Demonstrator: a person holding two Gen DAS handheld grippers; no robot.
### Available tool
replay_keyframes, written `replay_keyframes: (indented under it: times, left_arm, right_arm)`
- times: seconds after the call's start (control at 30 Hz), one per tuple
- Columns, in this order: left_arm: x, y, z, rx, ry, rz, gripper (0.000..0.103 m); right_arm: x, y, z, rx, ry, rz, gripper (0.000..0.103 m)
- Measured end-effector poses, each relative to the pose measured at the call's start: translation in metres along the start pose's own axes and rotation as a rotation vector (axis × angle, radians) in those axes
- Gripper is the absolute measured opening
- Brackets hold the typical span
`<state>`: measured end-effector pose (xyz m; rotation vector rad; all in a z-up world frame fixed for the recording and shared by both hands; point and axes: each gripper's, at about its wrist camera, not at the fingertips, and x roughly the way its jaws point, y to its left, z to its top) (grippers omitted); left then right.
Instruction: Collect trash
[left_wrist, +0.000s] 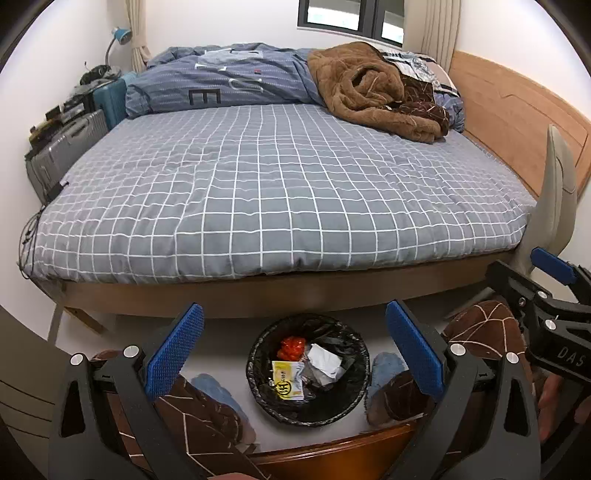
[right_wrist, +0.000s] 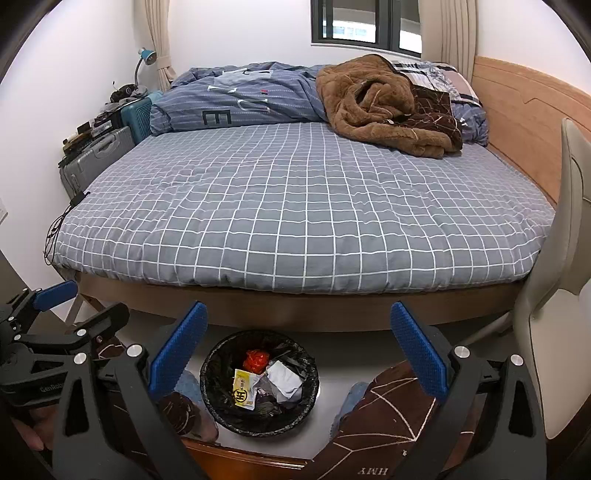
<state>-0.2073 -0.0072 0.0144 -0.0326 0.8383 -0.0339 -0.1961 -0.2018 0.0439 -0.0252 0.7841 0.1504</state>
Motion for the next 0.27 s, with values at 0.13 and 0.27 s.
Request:
replay_keyframes:
  times: [0.13,0.27]
  left_arm:
    - [0.0,0.0007,0.0009,0.005,0.001,0.025,0.097]
    - [0.002,0.0052,0.0006,-0.021,0.017,0.016,0.097]
  right_arm:
    - [0.0008,-0.0003,-0.0002,0.001,0.001,0.002,0.095]
    - [0.0015,0.0013,-0.0005,-0.004,0.003,0.004,0.095]
